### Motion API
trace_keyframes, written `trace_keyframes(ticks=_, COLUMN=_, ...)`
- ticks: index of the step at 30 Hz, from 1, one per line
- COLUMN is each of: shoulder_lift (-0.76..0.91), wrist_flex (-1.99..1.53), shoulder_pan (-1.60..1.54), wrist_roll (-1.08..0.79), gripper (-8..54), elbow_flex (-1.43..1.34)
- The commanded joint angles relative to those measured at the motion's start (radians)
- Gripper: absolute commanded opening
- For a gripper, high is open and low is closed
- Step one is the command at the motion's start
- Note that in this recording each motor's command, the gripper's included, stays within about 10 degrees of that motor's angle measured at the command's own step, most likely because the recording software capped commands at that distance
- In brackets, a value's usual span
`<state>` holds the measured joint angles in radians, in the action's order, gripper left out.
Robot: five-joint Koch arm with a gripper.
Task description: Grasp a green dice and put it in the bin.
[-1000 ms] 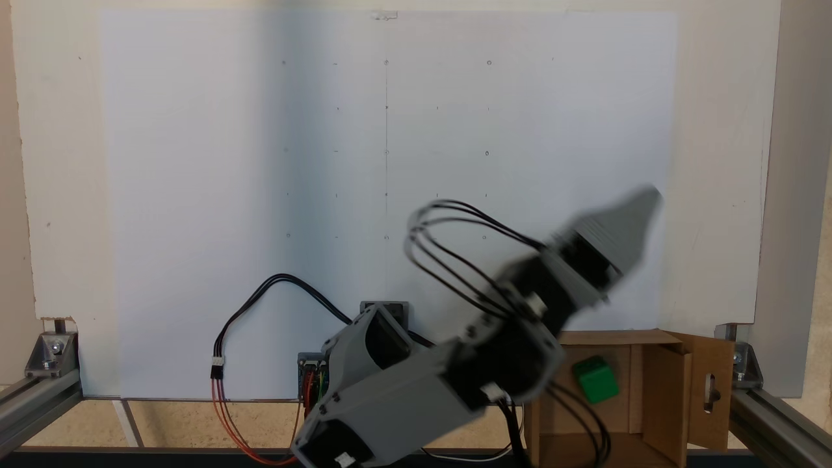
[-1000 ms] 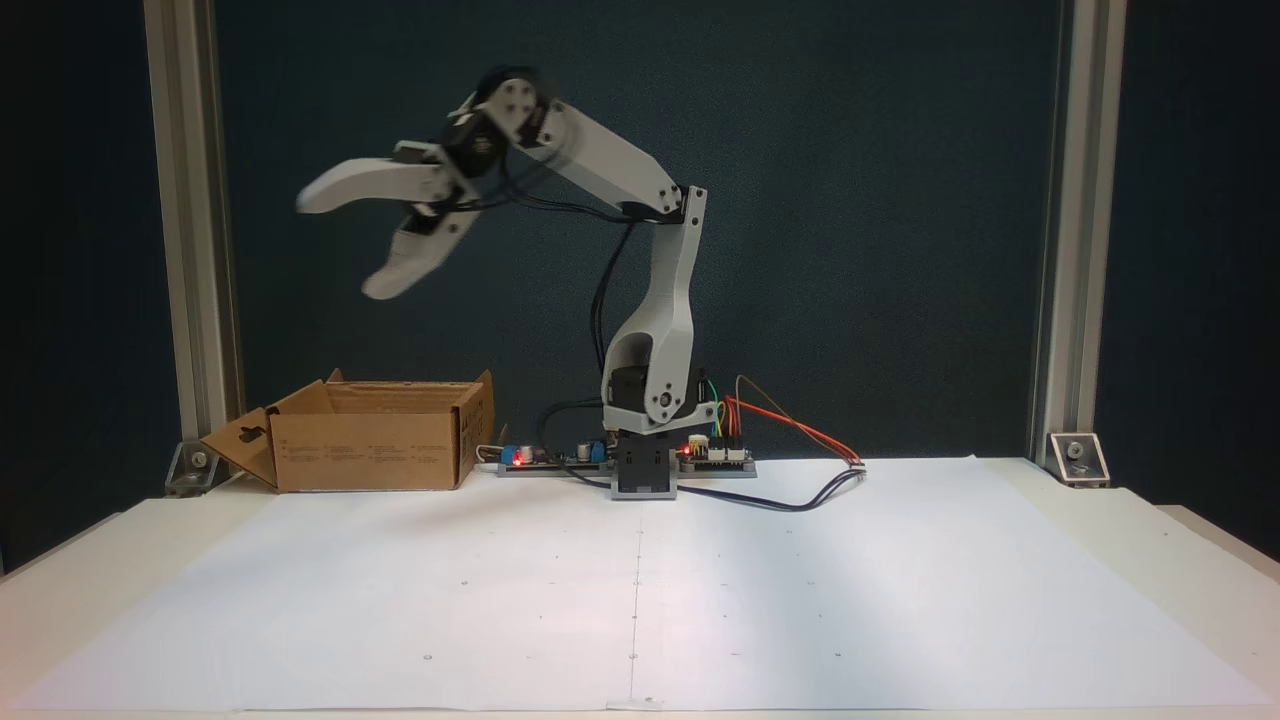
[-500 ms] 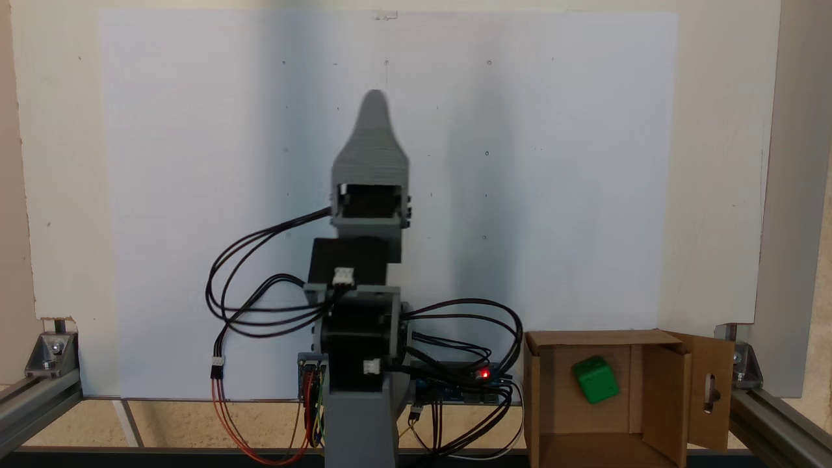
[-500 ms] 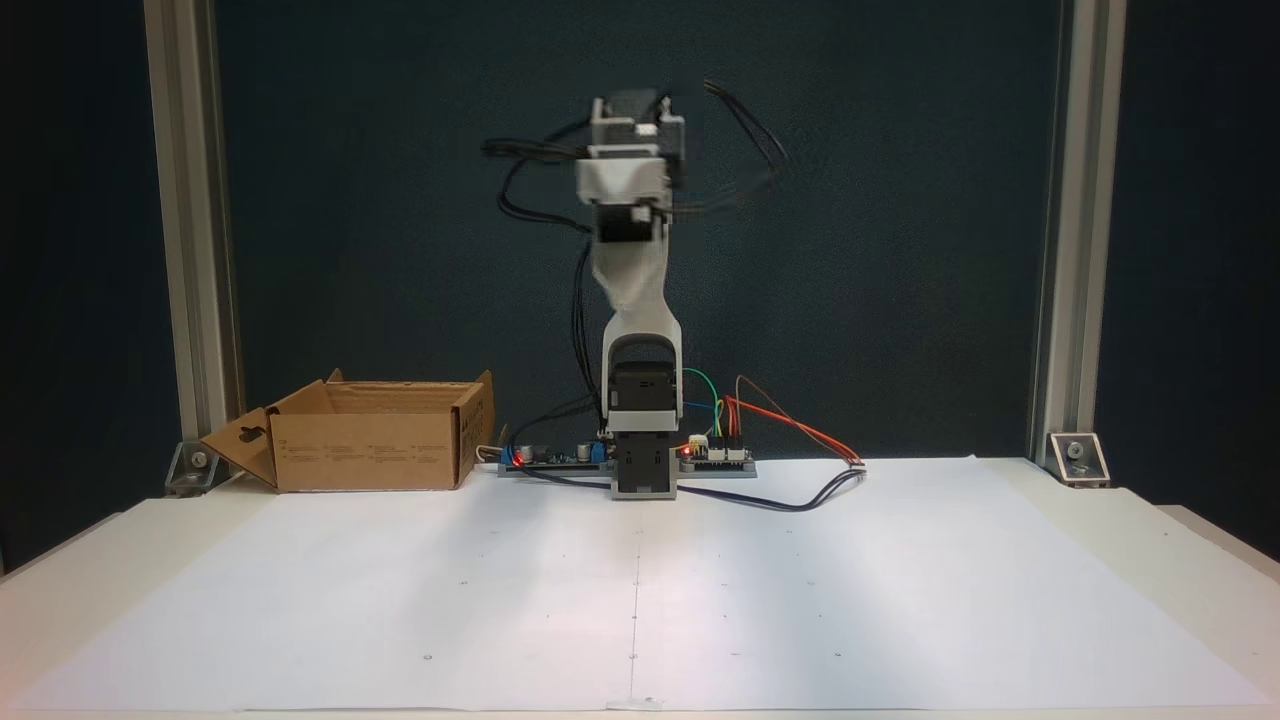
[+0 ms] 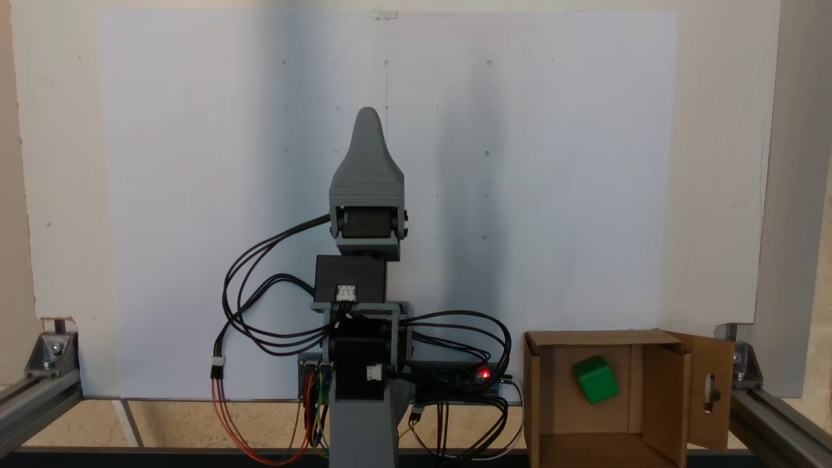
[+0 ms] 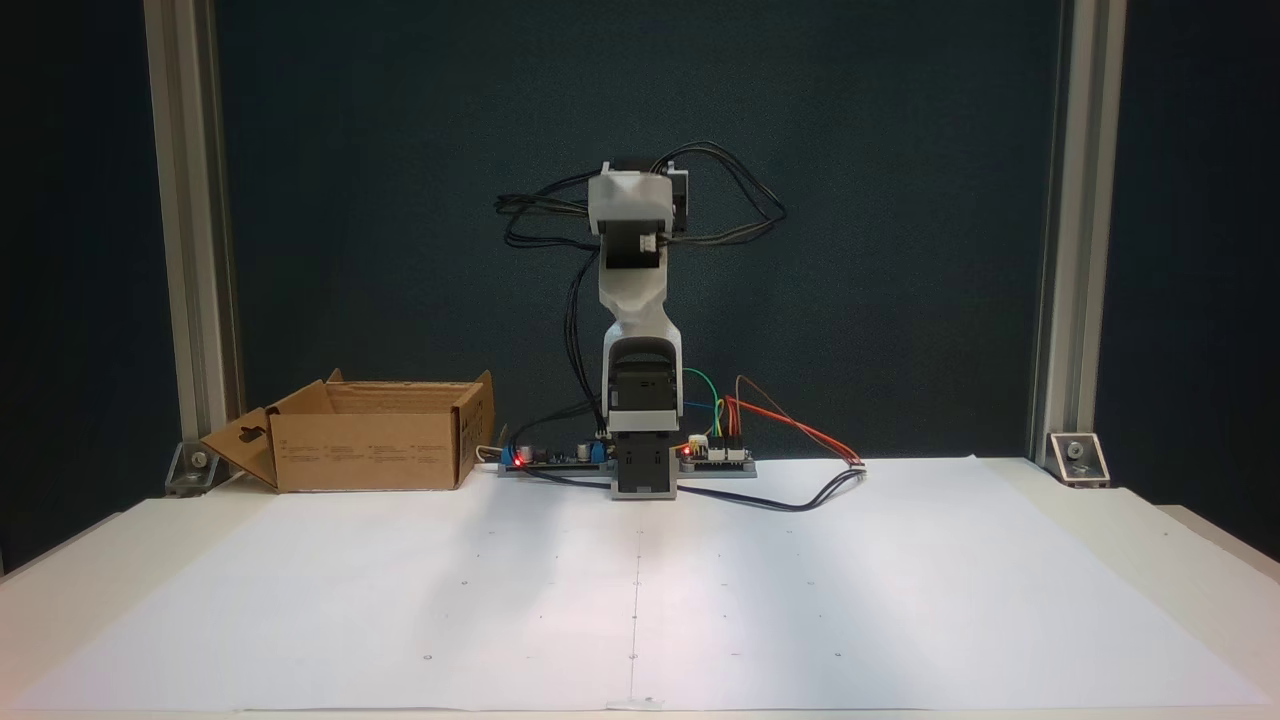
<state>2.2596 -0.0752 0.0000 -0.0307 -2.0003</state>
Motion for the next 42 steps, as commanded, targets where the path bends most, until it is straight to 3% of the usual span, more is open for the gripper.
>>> trace_keyframes(ticks=1, shoulder_lift=0.115, wrist_flex=0.149, shoulder_pan=0.012, wrist_roll=0.035, gripper=47.3, elbow_flex=0.006)
trace_keyframes(ticks=7, shoulder_lift=0.115, wrist_flex=0.403, shoulder_pan=0.009, wrist_roll=0.034, gripper=46.9, elbow_flex=-0.098)
trace_keyframes(ticks=23, shoulder_lift=0.115, wrist_flex=1.054, shoulder_pan=0.006, wrist_roll=0.023, gripper=43.2, elbow_flex=-0.733)
trace_keyframes(ticks=42, shoulder_lift=0.114, wrist_flex=1.694, shoulder_pan=0.006, wrist_roll=0.020, gripper=43.4, elbow_flex=-1.015)
